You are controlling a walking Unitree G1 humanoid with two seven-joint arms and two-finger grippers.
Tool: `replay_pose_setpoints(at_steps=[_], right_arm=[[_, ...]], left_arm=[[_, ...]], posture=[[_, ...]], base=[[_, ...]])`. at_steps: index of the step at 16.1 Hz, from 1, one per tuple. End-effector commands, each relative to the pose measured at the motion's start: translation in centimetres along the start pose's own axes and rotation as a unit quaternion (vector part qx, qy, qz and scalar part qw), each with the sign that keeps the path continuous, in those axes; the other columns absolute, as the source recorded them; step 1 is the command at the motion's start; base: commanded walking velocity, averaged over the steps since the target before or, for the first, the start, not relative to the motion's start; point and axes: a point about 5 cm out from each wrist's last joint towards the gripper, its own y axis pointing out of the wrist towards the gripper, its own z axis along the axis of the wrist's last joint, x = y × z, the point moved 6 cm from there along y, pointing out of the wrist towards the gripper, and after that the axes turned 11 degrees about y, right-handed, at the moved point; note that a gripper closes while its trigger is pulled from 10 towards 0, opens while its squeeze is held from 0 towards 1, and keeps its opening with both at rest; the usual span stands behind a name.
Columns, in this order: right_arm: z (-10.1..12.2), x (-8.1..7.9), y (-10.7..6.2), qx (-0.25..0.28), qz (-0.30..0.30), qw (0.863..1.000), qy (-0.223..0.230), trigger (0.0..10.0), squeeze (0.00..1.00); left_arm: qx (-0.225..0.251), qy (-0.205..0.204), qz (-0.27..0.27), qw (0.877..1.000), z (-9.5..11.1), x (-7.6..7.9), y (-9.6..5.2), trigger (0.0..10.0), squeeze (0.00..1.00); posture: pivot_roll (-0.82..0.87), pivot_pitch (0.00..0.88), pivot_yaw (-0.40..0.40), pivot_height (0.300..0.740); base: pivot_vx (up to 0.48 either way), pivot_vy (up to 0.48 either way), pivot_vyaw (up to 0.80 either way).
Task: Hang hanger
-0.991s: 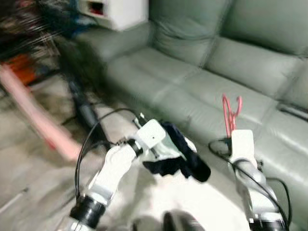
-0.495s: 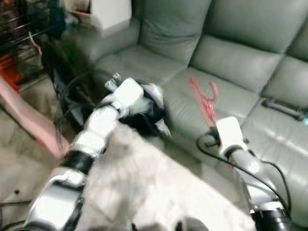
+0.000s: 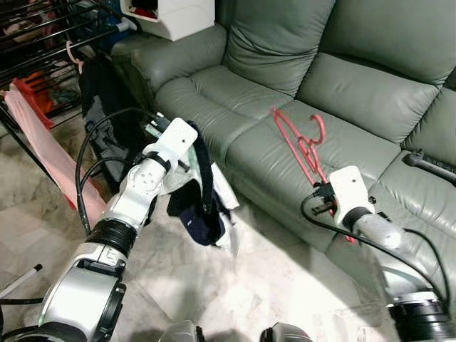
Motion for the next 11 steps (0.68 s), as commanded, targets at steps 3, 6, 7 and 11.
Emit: replay_pose_setpoints(at_steps=[3,6,7,11], right_arm=[[2.3,-3.4,-0.9,0.027,0.119,0.992,-0.025,10.0,0.0],[2.6,-5.6,-2.5,0.027,0.207,0.977,-0.03,10.0,0.0],[2.4,-6.2,-3.1,0.02,0.232,0.972,-0.031,10.0,0.0],[1.7,-7.1,-4.9,-0.007,0.295,0.955,-0.033,10.0,0.0]], left_arm=[[0.004,0.018,0.058,0.998,0.7,-3.2,0.7,10.0,0.0],[-0.033,0.016,0.09,0.995,-0.5,-4.5,0.9,10.0,0.0],[-0.031,0.01,0.093,0.995,-0.3,-4.9,1.0,10.0,0.0],[-0.022,0.015,0.12,0.992,0.0,-6.2,1.0,10.0,0.0]], posture=[[-0.06,0.046,0.065,0.74],[-0.07,0.048,0.073,0.74],[-0.07,0.048,0.077,0.74],[-0.06,0.051,0.081,0.74]], base=[[0.0,0.0,0.0],[0.0,0.0,0.0],[0.0,0.0,0.0],[0.0,0.0,0.0]])
